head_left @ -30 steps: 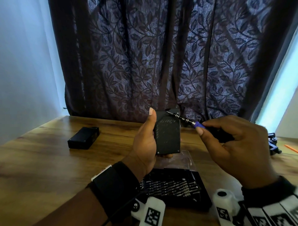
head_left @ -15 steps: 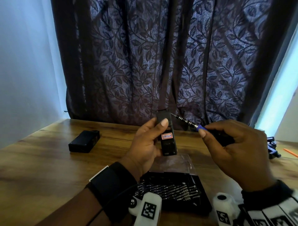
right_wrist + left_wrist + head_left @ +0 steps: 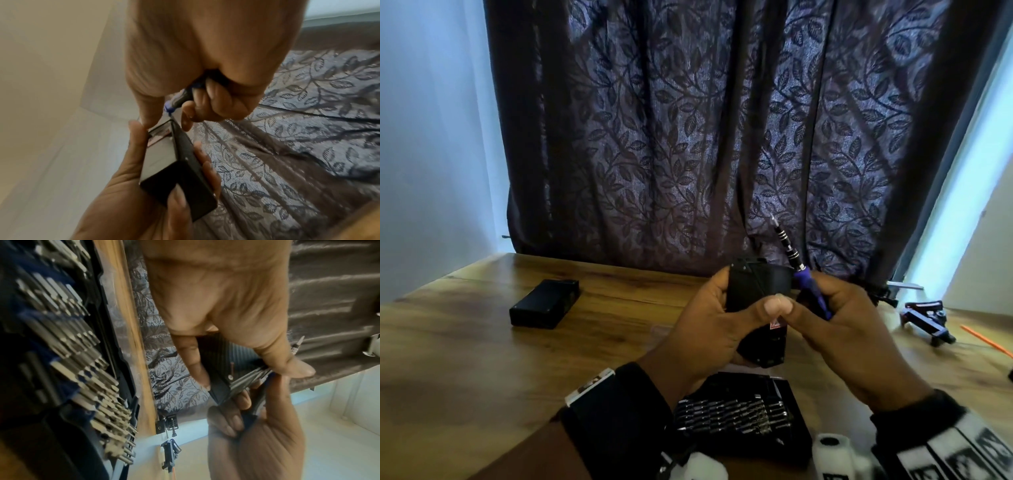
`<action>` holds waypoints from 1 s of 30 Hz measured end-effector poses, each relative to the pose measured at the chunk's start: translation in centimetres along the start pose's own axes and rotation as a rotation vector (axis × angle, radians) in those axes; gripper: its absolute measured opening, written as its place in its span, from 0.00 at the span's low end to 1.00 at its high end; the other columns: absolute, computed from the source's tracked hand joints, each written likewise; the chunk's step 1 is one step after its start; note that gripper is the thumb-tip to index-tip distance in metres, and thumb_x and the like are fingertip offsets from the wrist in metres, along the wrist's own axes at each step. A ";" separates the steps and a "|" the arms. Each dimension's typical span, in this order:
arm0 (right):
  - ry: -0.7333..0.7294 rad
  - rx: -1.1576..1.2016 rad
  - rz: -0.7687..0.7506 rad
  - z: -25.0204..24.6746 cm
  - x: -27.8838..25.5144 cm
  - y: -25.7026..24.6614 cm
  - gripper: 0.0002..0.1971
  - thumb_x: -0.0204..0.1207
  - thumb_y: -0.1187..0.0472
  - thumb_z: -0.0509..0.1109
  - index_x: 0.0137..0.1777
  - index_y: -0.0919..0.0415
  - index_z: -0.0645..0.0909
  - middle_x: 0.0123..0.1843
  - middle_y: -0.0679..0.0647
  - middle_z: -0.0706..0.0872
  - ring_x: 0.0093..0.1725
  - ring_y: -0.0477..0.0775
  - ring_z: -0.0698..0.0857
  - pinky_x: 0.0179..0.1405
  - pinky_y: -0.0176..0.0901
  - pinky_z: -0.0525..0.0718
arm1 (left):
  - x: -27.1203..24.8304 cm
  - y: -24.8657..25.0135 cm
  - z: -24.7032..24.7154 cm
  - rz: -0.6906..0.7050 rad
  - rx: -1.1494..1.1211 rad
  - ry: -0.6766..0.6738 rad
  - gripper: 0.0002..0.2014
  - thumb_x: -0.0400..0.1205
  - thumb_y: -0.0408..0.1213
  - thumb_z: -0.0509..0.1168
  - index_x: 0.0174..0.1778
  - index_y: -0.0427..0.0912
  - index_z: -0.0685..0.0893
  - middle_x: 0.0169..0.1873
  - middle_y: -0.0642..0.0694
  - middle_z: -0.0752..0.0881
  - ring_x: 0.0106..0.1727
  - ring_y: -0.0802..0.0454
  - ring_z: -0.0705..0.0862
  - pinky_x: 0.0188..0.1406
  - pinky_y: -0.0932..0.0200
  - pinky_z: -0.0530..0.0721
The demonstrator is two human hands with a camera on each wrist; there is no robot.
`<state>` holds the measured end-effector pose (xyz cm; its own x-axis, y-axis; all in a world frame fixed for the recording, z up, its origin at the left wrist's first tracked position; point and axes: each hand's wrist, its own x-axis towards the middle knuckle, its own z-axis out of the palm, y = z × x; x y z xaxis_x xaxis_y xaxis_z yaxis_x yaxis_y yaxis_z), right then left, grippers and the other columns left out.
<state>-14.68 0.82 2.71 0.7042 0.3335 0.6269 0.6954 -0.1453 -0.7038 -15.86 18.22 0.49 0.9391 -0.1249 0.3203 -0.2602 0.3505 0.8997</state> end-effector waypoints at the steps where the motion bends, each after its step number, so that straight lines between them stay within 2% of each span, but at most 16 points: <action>1: 0.012 0.076 0.044 0.1 0.1 0.1 0.01 0.73 0.50 0.78 0.41 0.42 0.90 0.22 0.44 0.78 0.23 0.37 0.74 0.24 0.28 0.72 | -0.1 0.1 0.1 -0.022 0.020 0.006 0.24 0.75 0.43 0.79 0.67 0.46 0.85 0.52 0.42 0.93 0.47 0.48 0.93 0.32 0.52 0.91; 2: 0.020 0.144 0.092 0.0 0.0 0.5 0.04 0.72 0.50 0.79 0.39 0.47 0.90 0.21 0.43 0.75 0.21 0.38 0.71 0.22 0.27 0.71 | -0.1 0.1 0.1 -0.040 0.036 0.007 0.23 0.76 0.45 0.76 0.68 0.48 0.84 0.53 0.42 0.93 0.48 0.46 0.94 0.33 0.48 0.92; 4: 0.032 0.225 0.163 -0.2 0.0 1.7 0.23 0.67 0.39 0.83 0.40 0.60 0.87 0.23 0.43 0.69 0.21 0.43 0.65 0.20 0.34 0.65 | -0.2 0.3 0.1 -0.061 0.056 0.007 0.21 0.79 0.48 0.72 0.69 0.51 0.84 0.55 0.43 0.93 0.50 0.44 0.94 0.38 0.39 0.93; 5: 0.036 0.250 0.190 -0.3 0.0 2.0 0.29 0.63 0.35 0.84 0.42 0.63 0.86 0.23 0.46 0.67 0.22 0.46 0.62 0.21 0.36 0.62 | -0.1 0.3 0.1 -0.065 0.058 0.013 0.19 0.81 0.48 0.71 0.68 0.52 0.84 0.54 0.44 0.93 0.50 0.44 0.94 0.39 0.38 0.94; 9: 0.018 0.353 0.227 0.0 0.0 2.8 0.41 0.60 0.34 0.85 0.56 0.73 0.84 0.26 0.55 0.67 0.24 0.49 0.60 0.22 0.40 0.58 | -0.1 0.6 0.2 -0.054 0.002 0.050 0.13 0.89 0.43 0.64 0.67 0.46 0.86 0.52 0.41 0.94 0.47 0.45 0.93 0.35 0.49 0.94; 13: 0.009 0.388 0.236 0.4 -0.1 3.2 0.47 0.61 0.35 0.86 0.58 0.80 0.79 0.31 0.66 0.63 0.25 0.50 0.59 0.23 0.41 0.58 | -0.1 0.5 0.3 -0.022 0.018 0.102 0.14 0.90 0.45 0.63 0.64 0.42 0.87 0.50 0.42 0.94 0.46 0.48 0.94 0.30 0.59 0.90; 14: 0.013 0.392 0.241 0.4 -0.1 3.3 0.46 0.61 0.35 0.86 0.59 0.79 0.79 0.32 0.68 0.63 0.25 0.50 0.59 0.23 0.40 0.58 | -0.2 0.5 0.4 -0.021 0.021 0.113 0.15 0.90 0.47 0.63 0.64 0.42 0.87 0.50 0.42 0.95 0.45 0.49 0.94 0.29 0.60 0.89; 16: 0.001 0.408 0.255 0.4 -0.2 3.6 0.41 0.61 0.35 0.86 0.59 0.71 0.85 0.32 0.67 0.66 0.25 0.50 0.59 0.24 0.42 0.57 | -0.2 0.5 0.3 -0.029 0.022 0.136 0.16 0.90 0.49 0.62 0.63 0.42 0.88 0.49 0.41 0.94 0.44 0.48 0.94 0.27 0.59 0.88; 18: -0.023 0.428 0.268 0.3 -0.2 3.8 0.35 0.61 0.35 0.86 0.58 0.62 0.89 0.30 0.60 0.72 0.24 0.47 0.62 0.23 0.40 0.58 | -0.1 0.4 0.2 -0.026 0.018 0.159 0.18 0.90 0.50 0.61 0.62 0.40 0.88 0.49 0.39 0.94 0.44 0.47 0.94 0.27 0.59 0.88; 19: -0.037 0.434 0.265 0.3 -0.2 3.8 0.34 0.61 0.35 0.85 0.58 0.61 0.90 0.29 0.54 0.75 0.23 0.45 0.63 0.22 0.38 0.60 | 0.0 0.3 0.1 -0.016 0.016 0.169 0.20 0.91 0.51 0.61 0.62 0.39 0.88 0.50 0.39 0.94 0.46 0.45 0.94 0.30 0.58 0.90; 22: -0.050 0.432 0.279 0.5 -0.2 4.0 0.37 0.61 0.34 0.85 0.60 0.63 0.89 0.28 0.48 0.78 0.23 0.42 0.66 0.21 0.35 0.64 | 0.0 0.3 -0.1 -0.011 0.016 0.182 0.22 0.91 0.52 0.59 0.62 0.37 0.89 0.52 0.40 0.94 0.53 0.43 0.94 0.46 0.54 0.93; 25: -0.030 0.465 0.295 0.6 -0.3 3.9 0.39 0.62 0.36 0.85 0.62 0.69 0.85 0.28 0.47 0.80 0.22 0.40 0.68 0.21 0.33 0.65 | 0.1 0.4 -0.1 -0.027 -0.008 0.185 0.23 0.93 0.50 0.57 0.61 0.37 0.90 0.49 0.41 0.95 0.47 0.48 0.95 0.38 0.58 0.91; 26: -0.029 0.472 0.302 0.7 -0.3 3.8 0.37 0.66 0.38 0.84 0.62 0.70 0.85 0.28 0.47 0.81 0.21 0.40 0.69 0.20 0.32 0.66 | 0.1 0.5 0.0 -0.032 -0.006 0.189 0.23 0.93 0.50 0.56 0.61 0.38 0.90 0.49 0.42 0.95 0.45 0.50 0.95 0.35 0.58 0.91; 28: -0.013 0.511 0.339 0.7 -0.2 3.7 0.25 0.74 0.48 0.76 0.61 0.70 0.84 0.27 0.47 0.83 0.19 0.38 0.72 0.18 0.30 0.68 | 0.1 0.5 0.0 -0.033 0.031 0.207 0.21 0.93 0.51 0.55 0.60 0.43 0.91 0.47 0.47 0.95 0.45 0.52 0.95 0.34 0.57 0.91; 29: -0.001 0.529 0.357 0.7 -0.2 3.6 0.22 0.75 0.51 0.73 0.59 0.70 0.84 0.27 0.48 0.82 0.18 0.38 0.73 0.17 0.29 0.68 | 0.1 0.3 0.0 -0.033 0.054 0.213 0.20 0.93 0.50 0.56 0.59 0.45 0.91 0.46 0.50 0.95 0.45 0.53 0.95 0.35 0.55 0.92; 30: 0.006 0.538 0.375 0.7 -0.2 3.6 0.23 0.75 0.50 0.74 0.58 0.71 0.84 0.28 0.53 0.79 0.18 0.39 0.70 0.17 0.30 0.67 | 0.0 0.3 0.0 -0.048 0.068 0.213 0.17 0.93 0.50 0.57 0.58 0.48 0.91 0.45 0.52 0.95 0.45 0.52 0.95 0.35 0.52 0.94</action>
<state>-12.36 0.87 -0.20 0.8866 0.3457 0.3074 0.2349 0.2361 -0.9429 -15.92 18.34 0.82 0.9750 0.0616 0.2135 -0.2222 0.2848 0.9325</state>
